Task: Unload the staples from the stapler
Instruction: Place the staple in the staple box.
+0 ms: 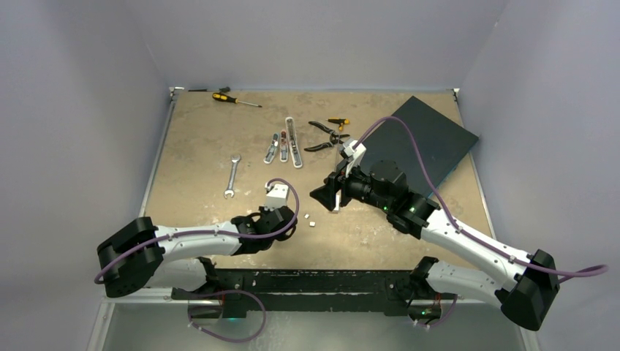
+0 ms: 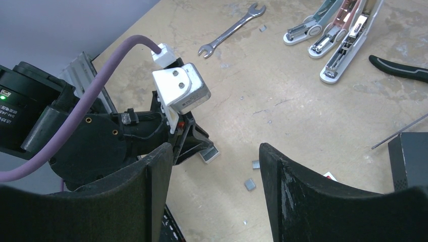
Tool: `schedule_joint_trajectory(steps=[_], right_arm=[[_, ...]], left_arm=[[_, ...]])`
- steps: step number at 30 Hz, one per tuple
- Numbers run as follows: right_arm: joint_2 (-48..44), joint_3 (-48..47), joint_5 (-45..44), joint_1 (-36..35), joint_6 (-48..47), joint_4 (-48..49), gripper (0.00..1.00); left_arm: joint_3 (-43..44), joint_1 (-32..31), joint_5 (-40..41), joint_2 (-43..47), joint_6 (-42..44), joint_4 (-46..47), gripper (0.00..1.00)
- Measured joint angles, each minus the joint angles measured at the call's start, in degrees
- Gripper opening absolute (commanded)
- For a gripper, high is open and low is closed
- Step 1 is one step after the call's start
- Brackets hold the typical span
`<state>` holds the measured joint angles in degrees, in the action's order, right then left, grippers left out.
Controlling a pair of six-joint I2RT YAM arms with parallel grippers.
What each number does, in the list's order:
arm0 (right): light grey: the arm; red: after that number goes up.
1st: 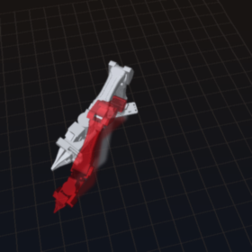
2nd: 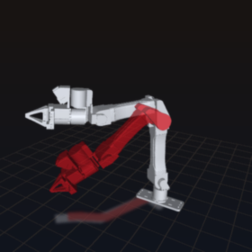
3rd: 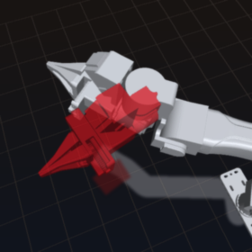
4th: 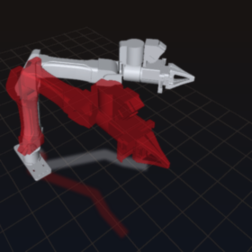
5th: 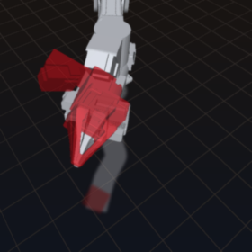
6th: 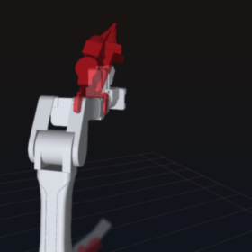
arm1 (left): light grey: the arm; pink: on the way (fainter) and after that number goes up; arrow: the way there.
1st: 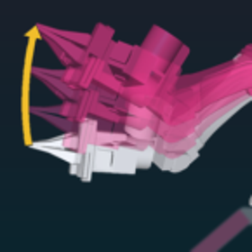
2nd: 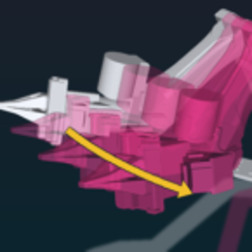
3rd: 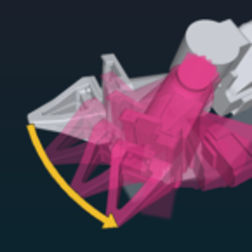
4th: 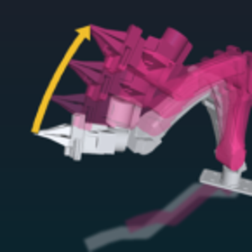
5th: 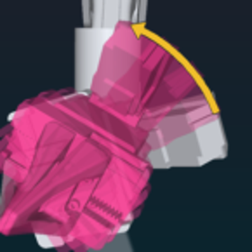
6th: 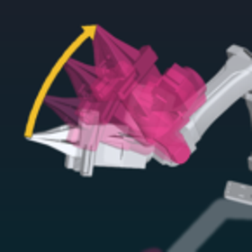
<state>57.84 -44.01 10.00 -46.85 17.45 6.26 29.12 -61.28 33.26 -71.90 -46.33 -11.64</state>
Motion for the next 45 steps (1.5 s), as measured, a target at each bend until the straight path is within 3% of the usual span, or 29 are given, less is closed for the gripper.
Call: schedule_joint_trajectory(steps=[7, 31, 40, 42, 45], right_arm=[[0.0, 0.0, 0.02, 0.0, 0.0, 0.02, 0.66], [0.76, 0.0, 0.04, 0.0, -0.02, 0.02, 0.66], [1.03, 0.0, -1.7, 0.0, 2.49, 0.26, 0.64], [2.08, 0.0, -2.82, 0.0, 4.74, 0.96, 0.62], [5.49, 0.0, -3.43, -0.52, 9.35, 2.51, 0.59]], left_arm=[[0.02, 0.0, 0.0, -0.13, -0.02, -0.57, 0.23], [5.92, 0.0, 0.2, 1.57, 0.46, -4.48, 0.25], [8.57, 0.09, 6.75, 9.75, -1.2, -12.15, 0.44], [10.03, 1.38, 8.04, 11.78, -1.53, -13.9, 0.45], [11.06, 9.14, 6.19, 14.58, -0.81, -14.25, 0.43]])
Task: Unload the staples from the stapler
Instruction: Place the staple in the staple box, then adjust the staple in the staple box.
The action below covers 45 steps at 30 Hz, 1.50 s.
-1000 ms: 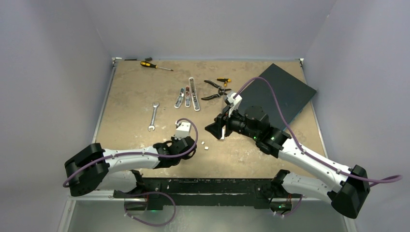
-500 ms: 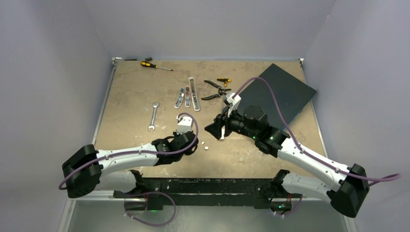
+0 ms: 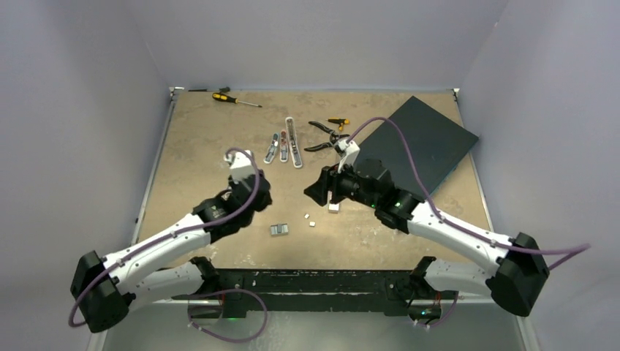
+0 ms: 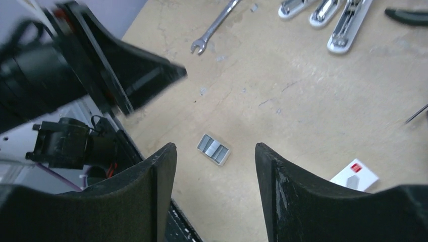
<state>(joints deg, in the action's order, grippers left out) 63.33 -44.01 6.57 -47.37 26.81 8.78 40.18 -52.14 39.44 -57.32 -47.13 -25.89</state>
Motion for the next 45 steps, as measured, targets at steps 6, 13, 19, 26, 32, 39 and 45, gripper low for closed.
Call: schedule_joint_trajectory(steps=[6, 13, 19, 26, 32, 39, 45], right_arm=[[10.69, -1.29, -4.17, -8.94, 8.37, 1.4, 0.52], [20.28, -3.58, -6.54, -14.08, 18.12, 1.62, 0.48], [26.99, -6.95, -7.15, -14.23, 23.23, 0.52, 0.41], [32.44, -12.07, -7.04, -14.88, 24.68, -0.13, 0.32], [36.54, -15.19, -7.58, -15.19, 24.68, -2.97, 0.29], [39.06, -16.92, -9.44, -16.02, 24.57, -7.32, 0.29], [39.6, -17.18, -10.16, -16.28, 24.55, -9.18, 0.27]], left_arm=[[0.52, 16.65, -7.37, 1.44, 3.5, -0.61, 0.43], [7.52, 19.65, -9.73, 1.53, 8.61, -5.33, 0.44], [7.89, 20.26, -8.5, 3.43, 11.91, -5.35, 0.44], [7.8, 20.26, -7.58, 2.6, 13.94, -6.6, 0.44], [7.58, 20.26, -7.48, 2.97, 14.01, -7.32, 0.44], [7.48, 20.26, -7.21, 2.95, 14.6, -8.09, 0.44], [7.45, 20.26, -7.02, 2.95, 15.3, -8.09, 0.44]])
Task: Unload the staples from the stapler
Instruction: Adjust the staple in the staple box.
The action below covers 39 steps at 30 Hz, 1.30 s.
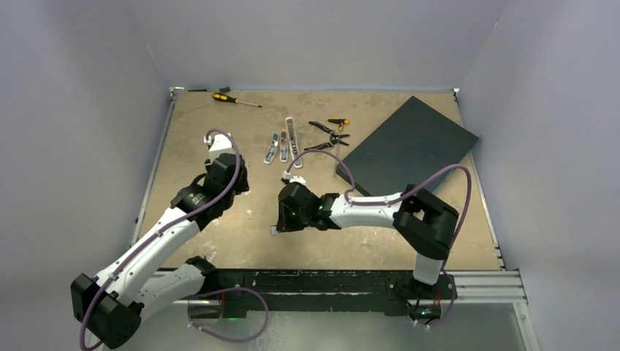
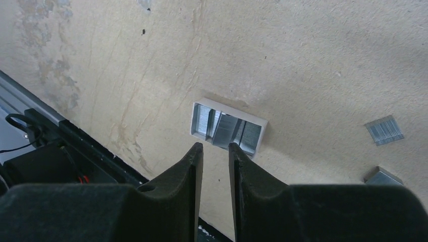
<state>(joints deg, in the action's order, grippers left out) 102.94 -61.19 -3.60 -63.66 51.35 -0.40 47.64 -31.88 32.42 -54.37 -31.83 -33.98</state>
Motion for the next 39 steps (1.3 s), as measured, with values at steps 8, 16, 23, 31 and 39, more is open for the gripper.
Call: schedule_joint_trajectory(steps=[8, 16, 23, 31, 39], right_arm=[[0.26, -1.14, -0.74, -0.04, -0.07, -0.9, 0.26], [1.18, -1.97, -1.9, -0.07, -0.15, -1.29, 0.24], [3.13, -3.1, -2.8, -0.09, -0.15, -2.34, 0.23], [3.63, -3.37, -2.93, -0.09, -0.17, -2.93, 0.22], [3.63, -3.74, -2.91, -0.09, -0.63, -3.41, 0.16]], left_arm=[[0.0, 0.0, 0.42, 0.0, 0.02, 0.0, 0.44], [-0.02, 0.0, 0.48, 0.0, 0.07, 0.0, 0.44], [-0.02, 0.0, 0.59, 0.0, 0.17, 0.0, 0.44], [-0.02, 0.0, 0.59, 0.02, 0.22, 0.0, 0.44], [-0.13, 0.0, 0.59, 0.02, 0.68, 0.0, 0.44]])
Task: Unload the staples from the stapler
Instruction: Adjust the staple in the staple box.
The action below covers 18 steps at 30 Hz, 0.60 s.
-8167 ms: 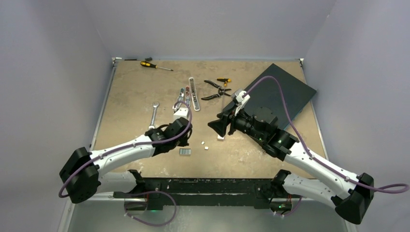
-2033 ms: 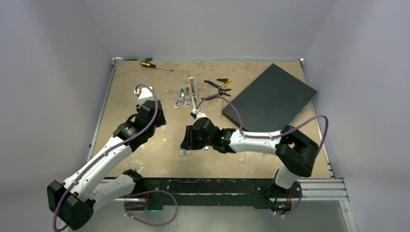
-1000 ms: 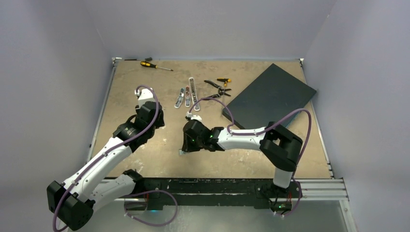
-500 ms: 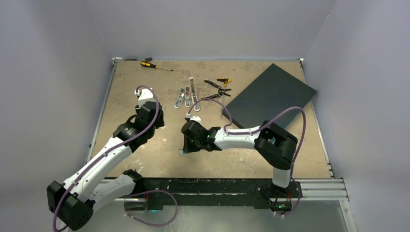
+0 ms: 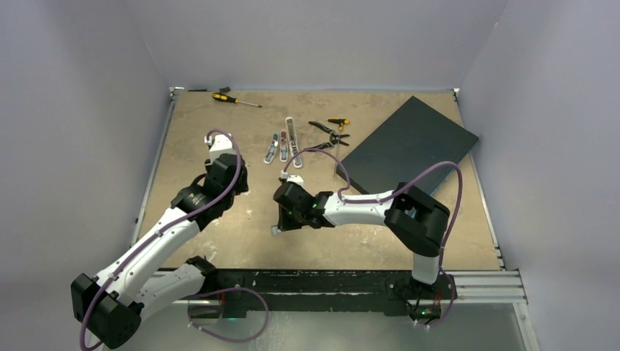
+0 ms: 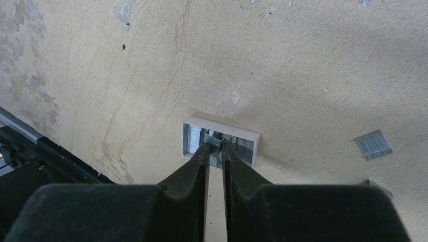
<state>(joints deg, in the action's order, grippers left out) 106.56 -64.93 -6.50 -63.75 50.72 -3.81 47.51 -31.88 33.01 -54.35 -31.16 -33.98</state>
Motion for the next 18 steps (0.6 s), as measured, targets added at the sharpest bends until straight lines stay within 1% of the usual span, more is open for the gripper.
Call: schedule_joint_trajectory(steps=[9, 18], right_arm=[[0.02, -0.39, 0.02, -0.48, -1.09, -0.39, 0.17], [0.02, -1.53, -0.13, -0.87, -2.6, -0.74, 0.25]], left_arm=[[-0.15, 0.0, 0.0, 0.0, 0.37, 0.0, 0.44], [-0.15, 0.0, 0.02, 0.0, 0.37, 0.0, 0.44]])
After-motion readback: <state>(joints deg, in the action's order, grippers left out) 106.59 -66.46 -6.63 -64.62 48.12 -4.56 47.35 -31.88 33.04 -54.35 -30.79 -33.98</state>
